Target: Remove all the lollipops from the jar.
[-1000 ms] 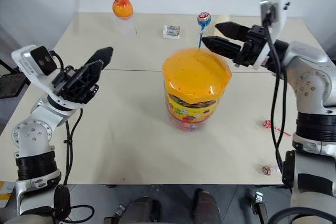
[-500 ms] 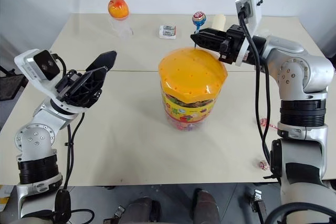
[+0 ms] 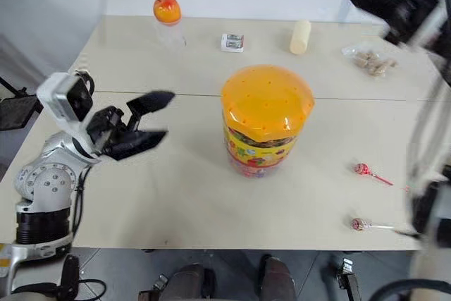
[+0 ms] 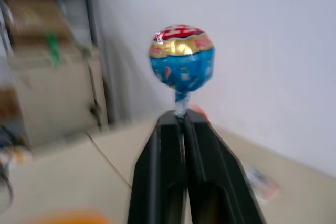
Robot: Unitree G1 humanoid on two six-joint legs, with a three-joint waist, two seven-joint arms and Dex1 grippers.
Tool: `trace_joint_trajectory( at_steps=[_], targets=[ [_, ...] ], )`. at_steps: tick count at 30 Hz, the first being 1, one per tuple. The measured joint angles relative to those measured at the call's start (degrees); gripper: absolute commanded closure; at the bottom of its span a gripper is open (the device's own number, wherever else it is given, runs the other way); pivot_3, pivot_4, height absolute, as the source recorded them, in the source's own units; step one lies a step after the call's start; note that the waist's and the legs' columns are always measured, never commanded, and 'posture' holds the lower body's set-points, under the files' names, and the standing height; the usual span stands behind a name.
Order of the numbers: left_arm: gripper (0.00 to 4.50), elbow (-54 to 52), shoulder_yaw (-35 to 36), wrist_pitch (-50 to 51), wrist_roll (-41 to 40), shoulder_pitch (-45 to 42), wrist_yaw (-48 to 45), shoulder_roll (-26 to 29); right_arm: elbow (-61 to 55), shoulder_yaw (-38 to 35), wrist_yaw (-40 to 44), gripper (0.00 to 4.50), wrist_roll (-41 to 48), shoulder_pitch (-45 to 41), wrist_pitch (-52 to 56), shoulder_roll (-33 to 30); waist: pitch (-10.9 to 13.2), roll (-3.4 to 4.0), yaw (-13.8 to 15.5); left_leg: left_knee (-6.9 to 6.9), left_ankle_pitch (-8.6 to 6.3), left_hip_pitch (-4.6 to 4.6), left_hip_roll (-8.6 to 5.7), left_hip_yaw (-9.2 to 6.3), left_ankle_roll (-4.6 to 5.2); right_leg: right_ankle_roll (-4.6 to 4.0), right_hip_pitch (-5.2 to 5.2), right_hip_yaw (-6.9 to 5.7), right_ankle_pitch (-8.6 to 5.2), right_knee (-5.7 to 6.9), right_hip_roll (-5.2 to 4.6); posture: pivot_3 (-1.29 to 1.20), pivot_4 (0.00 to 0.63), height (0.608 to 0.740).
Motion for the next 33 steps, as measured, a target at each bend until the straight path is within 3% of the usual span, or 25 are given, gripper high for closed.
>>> trace_joint_trajectory(
  at_steps=[2, 7, 9, 13, 21, 28, 33],
  targets=[
    [0.00, 0.07, -2.75, -3.25, 4.69, 1.07, -4.69, 2.13, -0.54, 3.31, 3.07, 4.48, -4.20, 8.78, 0.70, -6.95, 0.00, 0.00, -0.11, -0.03, -0.03, 0.01, 0.02, 0.28, 0.02, 0.01, -0.06, 0.01, 0.00, -0.10, -0.01, 0.00, 0.150, 0.740],
    [0.00, 1.00, -6.08, -6.41, 8.52, 1.14, -9.78, 2.49, -4.82, 5.38, 6.64, 4.48, -11.82, 33.08, -3.16, -14.23, 0.03, 0.07, -0.71, 0.08, 0.00, 0.11, 0.14, 0.52, -0.02, 0.01, -0.09, 0.10, 0.01, 0.04, -0.01, 0.00, 0.150, 0.740],
    [0.00, 1.96, -6.39, -7.15, 9.60, 1.07, -10.78, 2.65, -5.56, 3.87, 6.49, 4.48, -13.33, 41.32, -6.20, -14.12, 0.03, 0.08, -0.96, 0.14, 0.00, 0.16, 0.14, 0.60, -0.01, 0.02, -0.07, 0.19, 0.01, 0.05, -0.01, 0.00, 0.150, 0.740],
    [0.00, 2.64, -7.27, -7.71, 10.95, 0.74, -12.01, 2.73, -7.23, 0.66, 4.75, 4.48, -14.42, 49.83, -10.55, -10.86, 0.03, 0.08, -1.01, 0.17, 0.00, 0.22, 0.15, 0.65, -0.01, 0.01, -0.07, 0.25, 0.01, 0.09, -0.01, 0.00, 0.150, 0.740],
    [0.00, 4.69, -7.35, -8.63, 13.62, 0.63, -13.12, 3.46, -7.94, -4.06, 2.90, 2.27, -14.26, 53.67, -13.10, -7.51, 0.03, 0.08, -0.59, 0.21, 0.00, 0.17, 0.14, 0.60, 0.00, 0.01, -0.05, 0.24, 0.01, 0.04, -0.01, 0.00, 0.150, 0.740],
    [0.00, 5.89, -5.49, -13.40, 21.34, 3.88, -6.48, 5.93, -16.54, -18.79, 14.82, 0.01, -2.92, 57.18, -25.66, -1.14, 0.03, 0.07, -0.11, 0.12, 0.00, 0.26, 0.15, 0.59, 0.00, 0.01, 0.02, 0.22, 0.01, -0.02, 0.00, 0.00, 0.150, 0.740],
    [0.00, 4.64, -2.81, -17.92, 26.52, 13.04, 1.05, 4.88, -26.84, -12.90, 14.67, 0.01, 2.49, 53.90, -24.47, 6.15, 0.03, 0.06, -0.25, 0.14, 0.00, 0.28, 0.18, 0.52, -0.01, 0.01, 0.02, 0.20, 0.01, 0.05, 0.00, 0.00, 0.150, 0.740]
  ],
)
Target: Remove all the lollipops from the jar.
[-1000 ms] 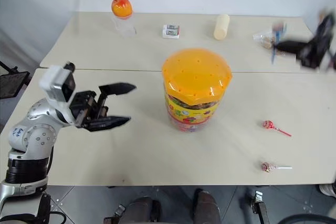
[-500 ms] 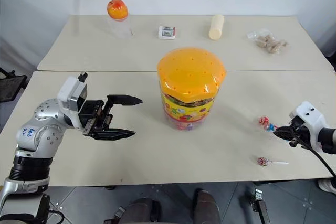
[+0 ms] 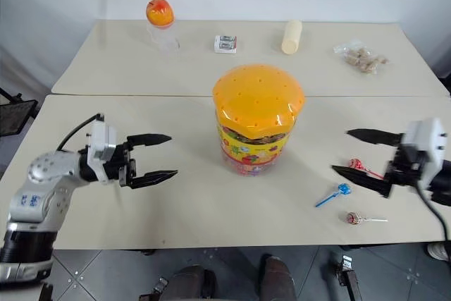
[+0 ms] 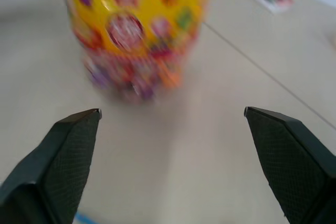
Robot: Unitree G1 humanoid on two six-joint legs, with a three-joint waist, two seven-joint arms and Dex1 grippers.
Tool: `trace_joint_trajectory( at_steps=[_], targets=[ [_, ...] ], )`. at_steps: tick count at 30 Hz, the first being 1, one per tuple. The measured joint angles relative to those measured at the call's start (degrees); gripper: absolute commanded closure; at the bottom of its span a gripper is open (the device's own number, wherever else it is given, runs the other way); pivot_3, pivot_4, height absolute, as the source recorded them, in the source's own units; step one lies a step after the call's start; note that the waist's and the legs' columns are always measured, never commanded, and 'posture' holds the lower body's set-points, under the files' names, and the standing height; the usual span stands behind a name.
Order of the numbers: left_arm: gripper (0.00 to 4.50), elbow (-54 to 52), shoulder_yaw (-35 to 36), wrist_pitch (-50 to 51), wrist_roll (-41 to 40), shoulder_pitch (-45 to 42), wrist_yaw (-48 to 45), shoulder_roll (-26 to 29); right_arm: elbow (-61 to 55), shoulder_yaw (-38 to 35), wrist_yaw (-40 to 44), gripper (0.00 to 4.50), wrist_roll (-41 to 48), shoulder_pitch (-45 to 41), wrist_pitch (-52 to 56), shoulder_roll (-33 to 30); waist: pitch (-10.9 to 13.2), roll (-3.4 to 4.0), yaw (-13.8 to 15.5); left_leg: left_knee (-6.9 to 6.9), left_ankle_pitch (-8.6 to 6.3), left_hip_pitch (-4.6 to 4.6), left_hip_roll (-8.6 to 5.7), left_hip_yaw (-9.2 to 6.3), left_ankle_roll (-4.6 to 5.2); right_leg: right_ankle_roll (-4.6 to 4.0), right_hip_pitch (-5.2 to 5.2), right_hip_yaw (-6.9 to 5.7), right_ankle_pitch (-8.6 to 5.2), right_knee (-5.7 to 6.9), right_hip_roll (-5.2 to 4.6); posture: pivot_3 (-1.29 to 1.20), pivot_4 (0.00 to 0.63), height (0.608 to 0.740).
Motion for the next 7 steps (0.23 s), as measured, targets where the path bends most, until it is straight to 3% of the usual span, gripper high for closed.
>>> trace_joint_trajectory(
  at_steps=[7],
  targets=[
    [0.00, -0.18, 3.21, -8.04, 5.93, 9.30, 10.36, -4.48, 1.16, 12.39, 2.81, 0.01, -7.08, 0.41, -11.52, 6.55, 0.00, -0.01, 1.14, 0.16, -0.02, -0.10, -0.07, -0.07, 0.04, 0.02, 0.06, -0.01, 0.01, -0.06, -0.04, 0.00, 0.150, 0.740]
  ],
)
